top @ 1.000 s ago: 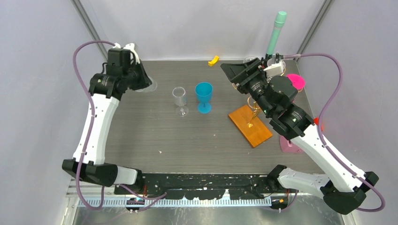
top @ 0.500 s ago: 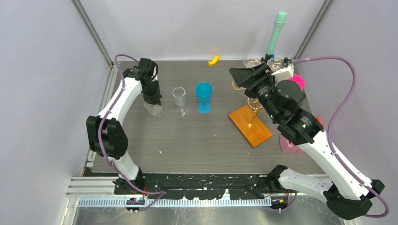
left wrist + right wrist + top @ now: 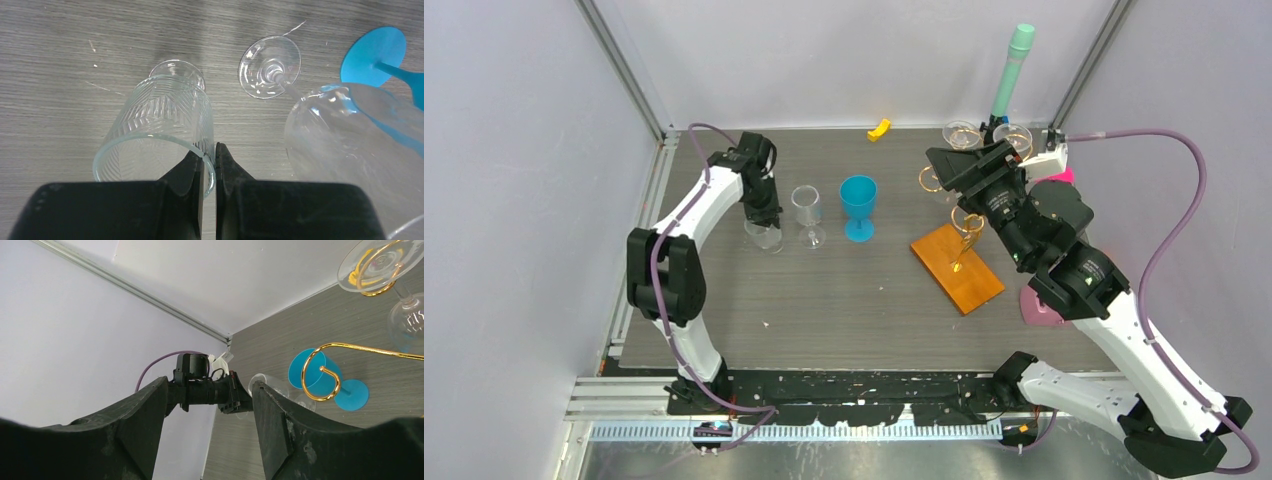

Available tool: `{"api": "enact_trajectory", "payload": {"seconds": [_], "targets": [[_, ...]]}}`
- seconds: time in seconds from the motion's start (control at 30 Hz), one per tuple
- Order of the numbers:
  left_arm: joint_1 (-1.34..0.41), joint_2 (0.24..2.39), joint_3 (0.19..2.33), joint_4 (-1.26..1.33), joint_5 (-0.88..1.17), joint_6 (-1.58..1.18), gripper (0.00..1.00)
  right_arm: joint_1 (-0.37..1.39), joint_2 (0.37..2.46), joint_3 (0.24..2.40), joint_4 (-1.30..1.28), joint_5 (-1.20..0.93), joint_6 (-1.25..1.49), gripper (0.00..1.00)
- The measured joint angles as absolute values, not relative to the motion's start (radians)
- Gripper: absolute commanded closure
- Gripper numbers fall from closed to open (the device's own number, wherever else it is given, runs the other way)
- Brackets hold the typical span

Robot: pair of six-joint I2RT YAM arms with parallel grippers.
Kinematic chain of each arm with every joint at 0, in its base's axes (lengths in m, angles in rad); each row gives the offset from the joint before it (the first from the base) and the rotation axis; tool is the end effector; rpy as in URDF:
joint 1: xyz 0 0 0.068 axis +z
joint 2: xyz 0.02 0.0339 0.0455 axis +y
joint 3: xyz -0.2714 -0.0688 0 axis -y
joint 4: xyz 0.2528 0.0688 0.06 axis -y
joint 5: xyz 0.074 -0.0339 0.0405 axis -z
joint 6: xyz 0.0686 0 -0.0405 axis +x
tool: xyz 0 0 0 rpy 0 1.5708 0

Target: Take the wine glass off the wine glass rack

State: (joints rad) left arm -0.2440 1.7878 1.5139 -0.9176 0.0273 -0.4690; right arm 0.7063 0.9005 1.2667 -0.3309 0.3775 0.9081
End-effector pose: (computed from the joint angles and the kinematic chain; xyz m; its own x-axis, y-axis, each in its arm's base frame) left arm 0.3788 -0.0962 0.2355 -0.9177 -0.2372 -0.3188 -0.1833 0.9645 -0.1900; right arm 0.1713 0.1129 0.4776 -0.2382 0.7601 -0.6046 -0.2199 0.5641 0.7958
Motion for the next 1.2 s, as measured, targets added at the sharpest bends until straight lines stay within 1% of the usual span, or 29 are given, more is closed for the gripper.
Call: {"api": "enact_trajectory", "payload": {"seconds": [0.07,0.13,0.3,0.43,0.7,0.9,1.03,1.13,1.2], "targets": [[-0.244,1.791,1.512,-0.913,0.028,-0.472,0.96,0.706,0.899,1.265,-0.331,0.377,0.911,0.36],[-0.244,1.791,1.512,-0.908,0.027,-0.472,0.88,0.706,0.896,1.263,-0.334,0.377,0.916,0.37],[-0.244,1.791,1.512,-0.900,0.011,-0.471,0.79,0.706,0.897,1.264,-0.356,0.376,0.923,0.39],[-0.244,1.788,1.512,-0.885,0.002,-0.472,0.77,0.706,0.897,1.265,-0.382,0.376,0.925,0.39],[-0.244,1.774,1.525,-0.892,-0.006,-0.471,0.69,0.706,0.904,1.285,-0.425,0.368,0.939,0.40],[-0.244,1.691,1.534,-0.898,-0.004,-0.471,0.66,0.706,0.911,1.341,-0.464,0.360,0.941,0.40],[-0.242,1.605,1.535,-0.903,-0.004,-0.467,0.65,0.706,0.915,1.370,-0.488,0.353,0.937,0.37],[-0.237,1.551,1.535,-0.916,0.002,-0.464,0.56,0.706,0.942,1.420,-0.528,0.355,0.909,0.33],[-0.233,1.514,1.534,-0.926,0.014,-0.462,0.49,0.706,0.972,1.470,-0.559,0.364,0.880,0.29]]}}
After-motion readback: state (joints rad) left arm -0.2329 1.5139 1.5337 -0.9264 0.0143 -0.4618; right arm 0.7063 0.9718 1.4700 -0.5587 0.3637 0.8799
